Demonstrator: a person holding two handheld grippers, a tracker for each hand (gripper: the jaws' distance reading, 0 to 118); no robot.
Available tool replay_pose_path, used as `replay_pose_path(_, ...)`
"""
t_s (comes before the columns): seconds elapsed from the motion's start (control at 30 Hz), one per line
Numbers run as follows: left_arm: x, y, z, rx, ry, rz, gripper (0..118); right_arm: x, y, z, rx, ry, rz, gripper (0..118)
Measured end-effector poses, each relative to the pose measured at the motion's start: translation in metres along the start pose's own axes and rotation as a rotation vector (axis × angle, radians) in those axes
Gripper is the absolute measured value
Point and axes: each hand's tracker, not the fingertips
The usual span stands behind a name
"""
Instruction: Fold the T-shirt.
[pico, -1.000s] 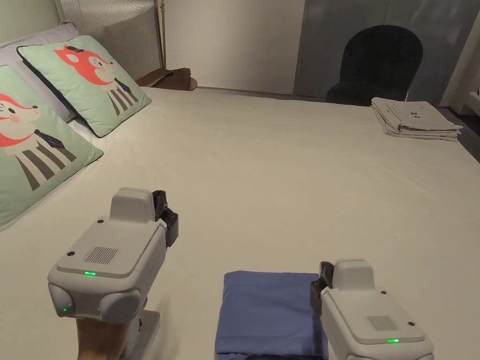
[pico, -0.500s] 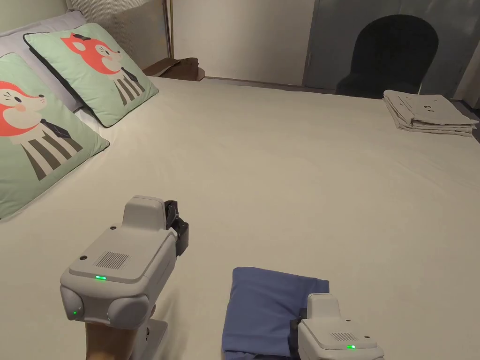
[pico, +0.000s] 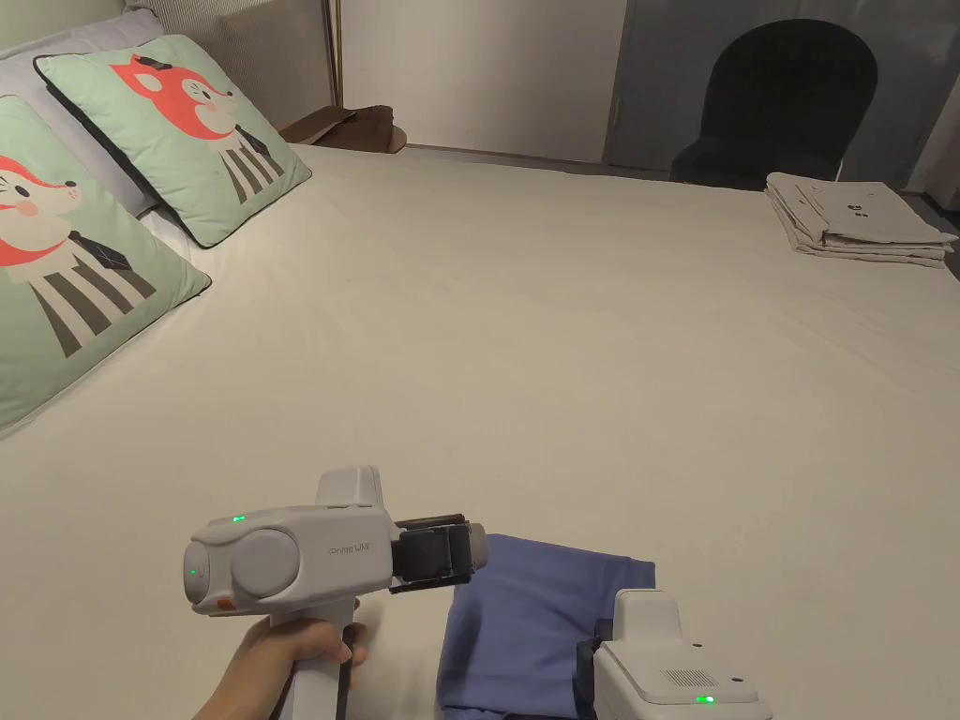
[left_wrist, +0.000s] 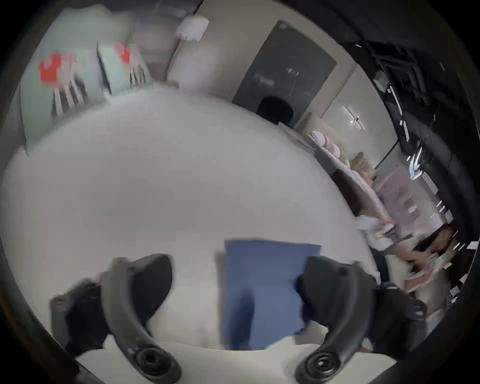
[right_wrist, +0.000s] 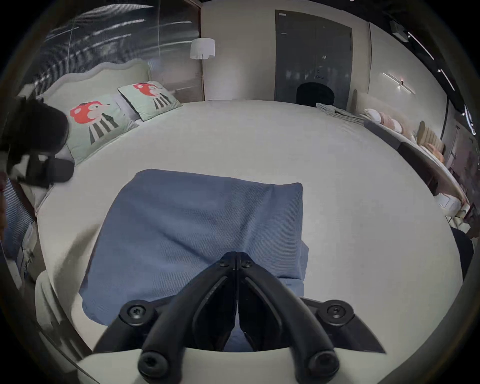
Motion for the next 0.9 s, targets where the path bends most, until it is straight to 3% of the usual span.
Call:
replay_pose_path(0.13,-0.019,-0.002,-0.026,-0.101,-0.043,0.096,109,0.002,0.0,0.0,0.0,0.006,-0.01,0)
replay_pose_path(0.37,-0.032,-0.013,-0.057,-0.227,-0.093,0.097,107,0.004,-0.001,-0.001,-0.001,0.014,-0.023,0)
replay_pose_path(0.43,-0.028,-0.018,-0.061,-0.239,-0.099,0.08,93,0.004,-0.001,-0.001,-0.002,0.016,-0.026,0)
replay_pose_path(0.5,-0.024,-0.023,-0.064,-0.233,-0.094,0.063,54,0.004,-0.001,-0.001,-0.002,0.017,-0.031,0)
replay_pose_path(0.6,-0.025,-0.025,-0.065,-0.23,-0.109,0.076,44,0.005,-0.001,0.0,-0.002,0.018,-0.038,0)
replay_pose_path(0.67,-0.033,-0.022,-0.065,-0.244,-0.16,0.145,24,0.007,0.0,-0.001,-0.004,0.024,-0.047,0)
replay_pose_path(0.73,-0.035,-0.022,-0.064,-0.247,-0.181,0.195,20,0.006,0.0,0.0,-0.004,0.024,-0.05,0)
replay_pose_path(0.9,-0.021,-0.019,-0.062,-0.246,-0.141,0.103,18,0.005,0.0,0.001,0.003,0.016,-0.039,0)
